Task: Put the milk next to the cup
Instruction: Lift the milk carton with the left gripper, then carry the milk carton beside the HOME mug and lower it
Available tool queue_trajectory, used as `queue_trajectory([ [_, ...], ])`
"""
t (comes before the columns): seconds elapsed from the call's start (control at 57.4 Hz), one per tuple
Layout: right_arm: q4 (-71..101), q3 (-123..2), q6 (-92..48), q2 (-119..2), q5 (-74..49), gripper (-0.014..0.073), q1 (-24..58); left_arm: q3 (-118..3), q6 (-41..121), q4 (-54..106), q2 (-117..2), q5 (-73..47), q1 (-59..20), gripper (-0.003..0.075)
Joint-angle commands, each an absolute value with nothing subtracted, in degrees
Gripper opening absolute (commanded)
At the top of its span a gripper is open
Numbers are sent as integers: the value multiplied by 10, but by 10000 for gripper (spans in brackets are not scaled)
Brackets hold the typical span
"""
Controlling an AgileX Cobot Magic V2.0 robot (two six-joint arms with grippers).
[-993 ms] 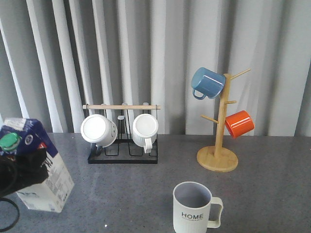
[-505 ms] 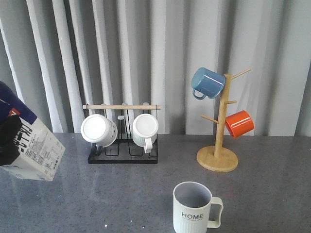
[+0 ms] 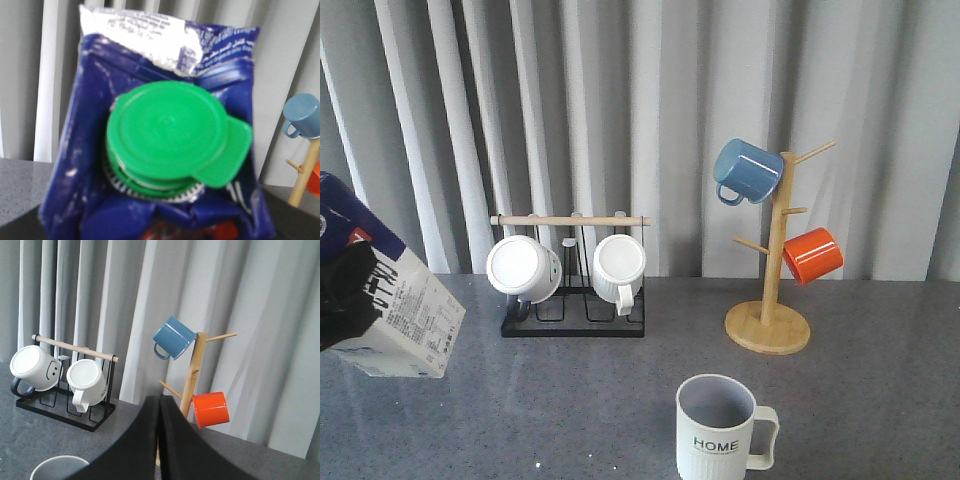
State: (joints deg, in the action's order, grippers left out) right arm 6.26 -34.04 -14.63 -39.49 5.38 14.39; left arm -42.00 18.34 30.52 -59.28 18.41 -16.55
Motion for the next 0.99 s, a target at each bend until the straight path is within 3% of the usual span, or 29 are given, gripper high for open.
queue_trajectory([
  [0.0,56,-360,-149,-394,94,-7,140,-437,401,491,-597,299,-240,175],
  [0.209,56,-360,-149,-394,93,-7,140,-469,576,695,-683,470,-405,175],
  [0.401,56,-360,-149,-394,94,-7,140,-557,577,763,-793,476,-487,175],
  [0.662,56,-360,-149,-394,93,-7,140,-669,577,789,-889,478,-539,175],
  [0.975,56,-360,-149,-394,93,-7,140,-711,579,838,-961,490,-544,175],
])
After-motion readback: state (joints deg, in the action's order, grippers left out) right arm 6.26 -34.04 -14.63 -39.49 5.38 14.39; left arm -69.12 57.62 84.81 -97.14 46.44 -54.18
